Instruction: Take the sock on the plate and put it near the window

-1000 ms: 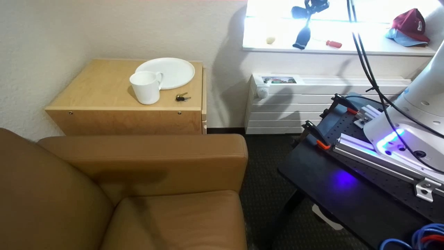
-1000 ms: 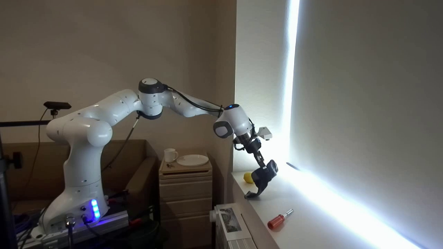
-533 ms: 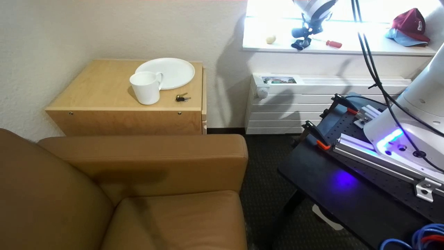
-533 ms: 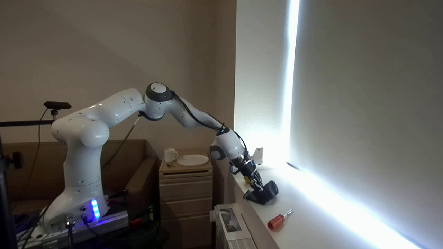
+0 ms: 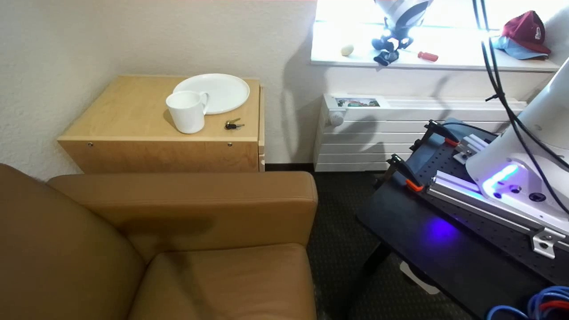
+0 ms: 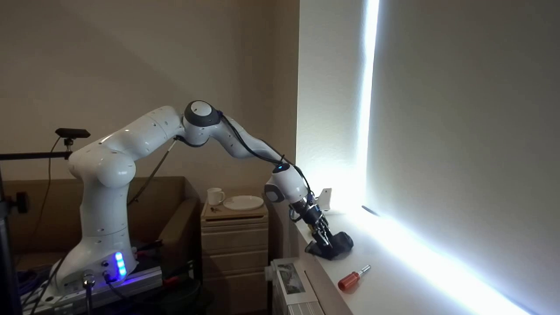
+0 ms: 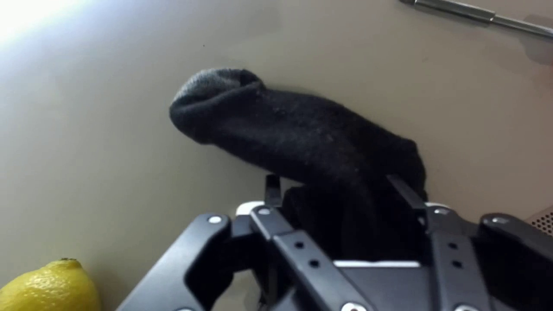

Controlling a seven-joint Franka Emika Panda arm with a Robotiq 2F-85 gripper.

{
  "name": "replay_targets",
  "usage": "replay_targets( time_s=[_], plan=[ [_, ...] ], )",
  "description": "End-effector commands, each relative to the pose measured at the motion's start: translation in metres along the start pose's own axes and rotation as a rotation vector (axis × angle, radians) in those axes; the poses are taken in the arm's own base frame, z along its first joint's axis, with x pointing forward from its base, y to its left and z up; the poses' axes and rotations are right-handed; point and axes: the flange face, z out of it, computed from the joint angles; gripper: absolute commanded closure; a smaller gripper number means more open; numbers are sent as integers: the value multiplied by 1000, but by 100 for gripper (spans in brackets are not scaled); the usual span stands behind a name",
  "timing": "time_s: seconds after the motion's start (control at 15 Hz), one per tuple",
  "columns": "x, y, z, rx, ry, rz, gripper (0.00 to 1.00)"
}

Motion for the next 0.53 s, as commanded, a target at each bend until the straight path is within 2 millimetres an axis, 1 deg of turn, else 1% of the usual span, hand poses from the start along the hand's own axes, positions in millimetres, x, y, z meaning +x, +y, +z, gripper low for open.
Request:
replay_targets(
  time_s=[0.0,0.07,0.13,0.2,0.27,0.33,0.47],
  plan=[
    [-31,-9,-35,-68,48,35,8],
    [-47,-7,-48,-99,28,45,2],
    [-57,-9,-54,-106,20,62,0],
    [-66,-11,-63,-122,22,69,0],
    [-79,-14,-77,-141,37,53,0],
    [-84,-24,-86,-142,83,20,0],
    [-107,-22,-111,-171,178,-88,0]
  ],
)
